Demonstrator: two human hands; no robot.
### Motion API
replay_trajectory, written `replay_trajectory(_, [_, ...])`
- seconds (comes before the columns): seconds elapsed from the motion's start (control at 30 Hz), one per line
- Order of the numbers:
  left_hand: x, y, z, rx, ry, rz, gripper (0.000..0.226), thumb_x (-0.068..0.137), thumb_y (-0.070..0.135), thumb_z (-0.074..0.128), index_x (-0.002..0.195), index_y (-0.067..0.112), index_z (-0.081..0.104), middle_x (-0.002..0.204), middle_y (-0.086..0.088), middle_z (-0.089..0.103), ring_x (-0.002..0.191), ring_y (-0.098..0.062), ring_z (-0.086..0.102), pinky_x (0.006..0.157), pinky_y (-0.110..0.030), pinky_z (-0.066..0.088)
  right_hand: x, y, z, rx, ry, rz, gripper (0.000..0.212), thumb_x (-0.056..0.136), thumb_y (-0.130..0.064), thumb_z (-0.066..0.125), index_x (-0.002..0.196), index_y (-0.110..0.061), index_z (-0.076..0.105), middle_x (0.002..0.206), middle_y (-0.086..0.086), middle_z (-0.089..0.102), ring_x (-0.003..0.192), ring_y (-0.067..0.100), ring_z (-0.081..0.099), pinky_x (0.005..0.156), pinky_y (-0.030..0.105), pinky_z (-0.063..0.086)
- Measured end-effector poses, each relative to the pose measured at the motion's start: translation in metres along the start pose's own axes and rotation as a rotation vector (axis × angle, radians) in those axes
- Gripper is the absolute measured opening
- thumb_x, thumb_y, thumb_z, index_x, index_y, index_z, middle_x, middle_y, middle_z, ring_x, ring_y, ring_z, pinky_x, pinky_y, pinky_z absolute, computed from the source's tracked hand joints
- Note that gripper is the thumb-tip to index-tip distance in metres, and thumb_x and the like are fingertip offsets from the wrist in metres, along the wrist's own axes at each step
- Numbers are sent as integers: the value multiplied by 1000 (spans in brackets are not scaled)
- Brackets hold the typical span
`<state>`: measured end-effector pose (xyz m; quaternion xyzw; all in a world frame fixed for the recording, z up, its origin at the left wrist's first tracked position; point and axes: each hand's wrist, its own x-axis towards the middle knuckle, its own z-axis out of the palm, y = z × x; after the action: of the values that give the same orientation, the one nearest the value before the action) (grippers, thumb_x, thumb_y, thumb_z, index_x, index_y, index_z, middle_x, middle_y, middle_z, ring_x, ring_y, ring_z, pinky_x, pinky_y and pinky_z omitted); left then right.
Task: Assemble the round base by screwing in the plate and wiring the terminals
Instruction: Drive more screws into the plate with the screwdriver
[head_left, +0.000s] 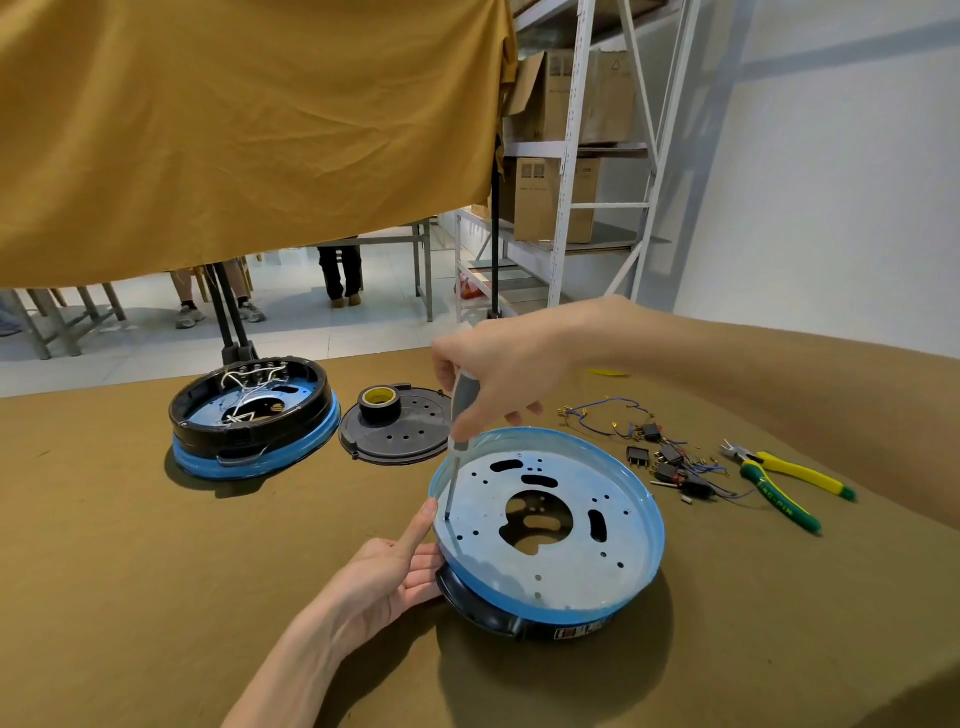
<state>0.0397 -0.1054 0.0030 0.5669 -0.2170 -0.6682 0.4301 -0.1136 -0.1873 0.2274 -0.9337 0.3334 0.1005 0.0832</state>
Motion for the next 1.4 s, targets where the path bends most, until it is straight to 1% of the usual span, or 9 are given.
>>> replay_trajectory(0.13, [1,-1,-1,3,-14,-2,86,65,55,77,122,-8,62,108,-24,76,98,-34,77,73,-39,66,-1,3,-2,28,20,-49,20,92,-29,72,97,-18,56,62,-1,72,49,14,68,46,22,50])
replay_trajectory(0.3, [1,-1,0,14,-11,-1,87,67,56,76,124,-9,62,111,-24,75,100,-35,76,72,-38,66,1,8,9,38,124,69,43,100,-46,59,94,-4,64,57,3,71,41,17,63,40,21,47])
replay_trajectory(0.5, [-3,0,3,17,-14,4,81,72,56,72,119,-8,64,106,-24,77,95,-34,77,67,-35,66,-15,10,2,75,44,2,21,93,-32,71,97,-28,51,77,3,74,63,17,73,48,19,51])
replay_trajectory(0.73, [-6,1,8,39,9,2,82,69,58,71,117,-8,65,103,-23,77,84,-30,79,56,-31,62,-8,3,16,-52,217,43,37,100,-52,56,97,-16,59,70,5,71,50,18,69,41,23,48])
replay_trajectory(0.83, [-6,1,7,32,21,7,82,68,58,72,117,-7,64,104,-23,77,87,-31,78,56,-31,63,-11,8,8,54,61,36,25,95,-44,67,100,-27,48,85,7,74,69,23,73,46,21,51])
replay_trajectory(0.93, [-5,1,8,43,35,7,81,68,57,73,117,-7,64,104,-23,77,87,-32,78,56,-31,63,-9,12,10,68,119,-9,19,96,-35,67,99,-21,55,81,5,74,55,17,70,46,21,50])
replay_trajectory(1.13, [-5,0,8,56,38,12,70,87,57,66,115,-7,65,100,-23,78,77,-28,79,53,-29,61,3,7,22,-76,248,33,43,101,-52,55,93,-10,62,74,12,72,53,23,70,40,23,46])
replay_trajectory(1.3, [-8,0,9,66,57,8,68,89,57,66,114,-6,66,99,-22,78,76,-27,78,54,-29,61,-6,8,4,88,21,10,27,97,-35,67,110,-14,56,72,3,73,49,13,67,44,20,49])
replay_trajectory(1.4, [-7,0,10,74,64,12,69,90,57,65,118,-6,65,102,-22,78,84,-29,77,57,-30,62,-9,8,3,108,49,-37,16,95,-27,69,101,-20,55,70,2,74,53,15,70,47,20,51])
